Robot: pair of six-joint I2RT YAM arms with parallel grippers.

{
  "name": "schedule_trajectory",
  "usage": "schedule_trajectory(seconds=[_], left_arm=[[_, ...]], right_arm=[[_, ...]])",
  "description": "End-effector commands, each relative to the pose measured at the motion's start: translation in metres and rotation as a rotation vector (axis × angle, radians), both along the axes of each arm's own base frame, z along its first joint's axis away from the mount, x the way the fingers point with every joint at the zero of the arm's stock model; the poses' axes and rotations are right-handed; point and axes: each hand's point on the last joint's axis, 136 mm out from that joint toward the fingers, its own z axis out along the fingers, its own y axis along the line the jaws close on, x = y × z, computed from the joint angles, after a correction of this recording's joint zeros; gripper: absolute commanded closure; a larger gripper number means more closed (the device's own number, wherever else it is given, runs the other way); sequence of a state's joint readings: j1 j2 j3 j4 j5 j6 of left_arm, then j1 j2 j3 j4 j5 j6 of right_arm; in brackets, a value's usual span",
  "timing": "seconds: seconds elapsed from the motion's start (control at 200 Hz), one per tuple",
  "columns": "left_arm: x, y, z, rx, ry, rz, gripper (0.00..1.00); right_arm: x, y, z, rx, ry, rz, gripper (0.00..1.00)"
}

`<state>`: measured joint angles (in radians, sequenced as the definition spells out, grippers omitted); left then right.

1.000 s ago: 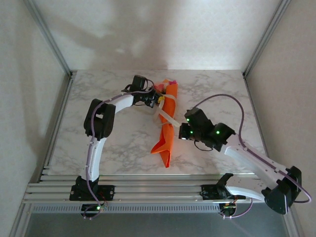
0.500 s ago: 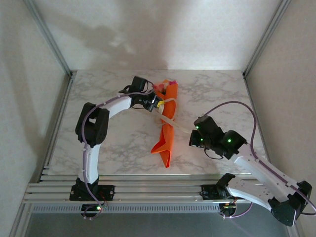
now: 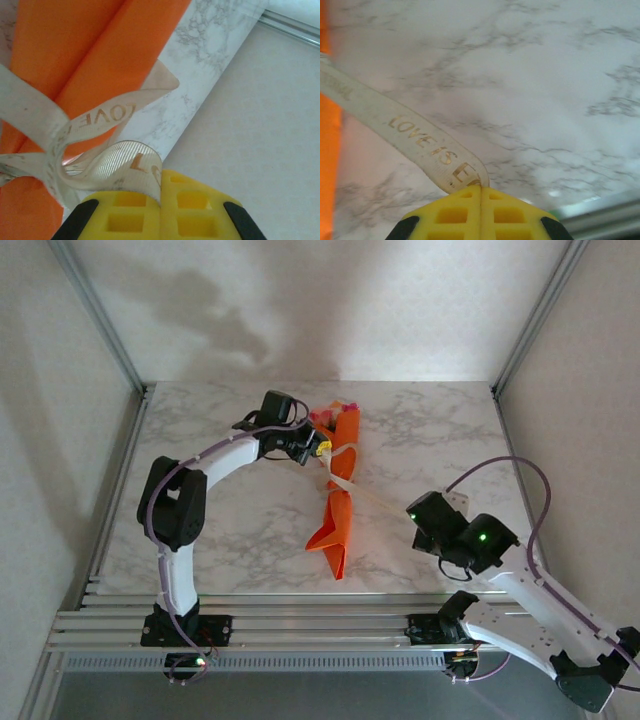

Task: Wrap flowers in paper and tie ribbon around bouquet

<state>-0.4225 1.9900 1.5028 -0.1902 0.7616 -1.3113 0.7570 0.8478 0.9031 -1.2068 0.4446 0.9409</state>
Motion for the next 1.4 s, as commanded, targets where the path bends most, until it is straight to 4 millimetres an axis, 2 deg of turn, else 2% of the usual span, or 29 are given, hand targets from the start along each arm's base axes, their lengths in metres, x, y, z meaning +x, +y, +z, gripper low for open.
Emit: schedule_trajectory(seconds=[0.0, 0.13, 0.255, 0.4, 0.521, 0.606, 0.736, 1.141, 1.291, 1.346, 1.396], left_arm=[[-0.008, 0.000, 0.012, 0.010, -0.014, 0.000, 1.00], [-0.015, -0.003, 0.012, 0.017, -0.004, -0.005, 1.00], [-0.026, -0.005, 0.005, 0.034, 0.019, -0.016, 1.00], [-0.035, 0.002, -0.005, 0.069, 0.044, -0.010, 1.00], [-0.039, 0.008, -0.006, 0.083, 0.049, 0.005, 1.00], [-0.040, 0.012, -0.006, 0.102, 0.049, 0.012, 1.00], [-0.040, 0.015, -0.004, 0.107, 0.045, 0.020, 1.00], [-0.043, 0.013, -0.003, 0.109, 0.047, 0.011, 1.00], [-0.047, 0.011, -0.002, 0.112, 0.046, 0.002, 1.00], [-0.050, 0.009, -0.002, 0.110, 0.049, -0.004, 1.00], [-0.052, 0.006, -0.003, 0.106, 0.050, -0.011, 1.00]], right_arm=[[-0.012, -0.036, 0.004, -0.142, 0.027, -0.125, 1.00], [-0.022, -0.054, 0.006, -0.199, 0.038, -0.187, 1.00], [-0.029, -0.061, 0.005, -0.220, 0.055, -0.217, 1.00], [-0.036, -0.073, 0.005, -0.272, 0.107, -0.289, 1.00], [-0.040, -0.080, 0.009, -0.343, 0.164, -0.371, 1.00], [-0.041, -0.081, 0.002, -0.312, 0.193, -0.424, 1.00], [-0.048, -0.086, -0.019, -0.236, 0.258, -0.526, 1.00], [-0.027, -0.093, -0.050, -0.209, 0.281, -0.601, 1.00], [-0.016, -0.080, -0.063, -0.130, 0.289, -0.573, 1.00], [-0.006, -0.069, -0.065, -0.072, 0.271, -0.521, 0.87], [0.005, -0.057, -0.063, -0.011, 0.244, -0.458, 0.71]])
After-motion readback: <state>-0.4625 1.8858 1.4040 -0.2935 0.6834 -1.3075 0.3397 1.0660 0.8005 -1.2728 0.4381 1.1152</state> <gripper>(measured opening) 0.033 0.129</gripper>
